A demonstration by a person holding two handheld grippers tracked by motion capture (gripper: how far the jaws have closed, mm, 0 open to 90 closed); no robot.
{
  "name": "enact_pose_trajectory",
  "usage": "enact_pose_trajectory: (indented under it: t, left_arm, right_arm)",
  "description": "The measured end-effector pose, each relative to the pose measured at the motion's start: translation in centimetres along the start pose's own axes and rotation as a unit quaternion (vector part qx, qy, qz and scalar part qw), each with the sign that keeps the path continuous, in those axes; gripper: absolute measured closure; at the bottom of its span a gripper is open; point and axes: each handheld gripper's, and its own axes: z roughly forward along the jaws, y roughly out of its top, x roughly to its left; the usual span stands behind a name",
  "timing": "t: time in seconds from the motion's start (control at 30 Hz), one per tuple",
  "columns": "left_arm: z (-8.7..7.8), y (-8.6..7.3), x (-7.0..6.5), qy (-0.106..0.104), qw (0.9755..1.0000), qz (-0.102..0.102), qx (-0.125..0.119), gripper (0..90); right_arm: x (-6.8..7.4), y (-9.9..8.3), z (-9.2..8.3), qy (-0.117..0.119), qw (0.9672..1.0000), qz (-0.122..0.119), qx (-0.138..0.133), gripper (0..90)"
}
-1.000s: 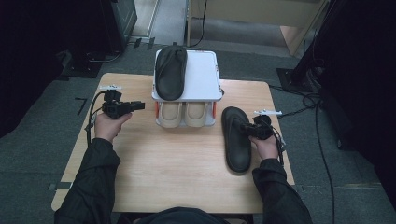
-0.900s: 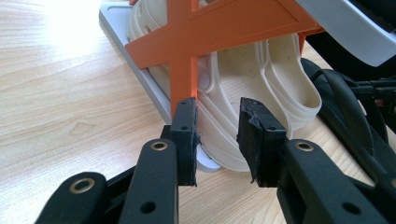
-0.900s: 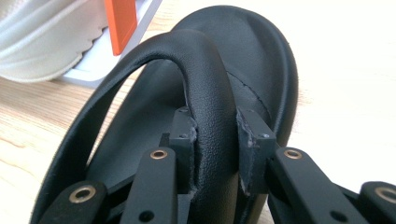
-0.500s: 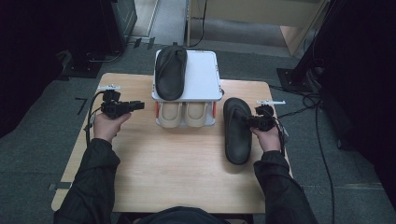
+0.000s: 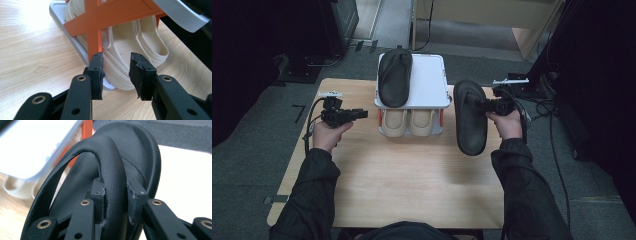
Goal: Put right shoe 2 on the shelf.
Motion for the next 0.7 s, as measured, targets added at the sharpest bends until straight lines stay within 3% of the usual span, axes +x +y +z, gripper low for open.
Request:
enact_pose_trajectory:
  t: [0.4, 0.5, 0.7]
  left_arm:
    - [0.2, -0.1, -0.5, -0.004, 0.9999, 0.011, 0.006, 57.4]
    - [0.0, -0.2, -0.6, -0.004, 0.9998, 0.016, 0.005, 56.8]
    - [-0.7, -0.7, -0.6, -0.004, 0.9999, 0.015, -0.002, 56.2]
  right_arm:
    - [2.1, 5.8, -0.6, 0.000, 0.9998, -0.019, -0.005, 70.7]
    - [3.2, 7.4, 0.4, -0.001, 0.9993, -0.038, -0.001, 70.6]
    - [5.4, 9.7, 3.4, 0.007, 0.9988, -0.046, 0.014, 70.7]
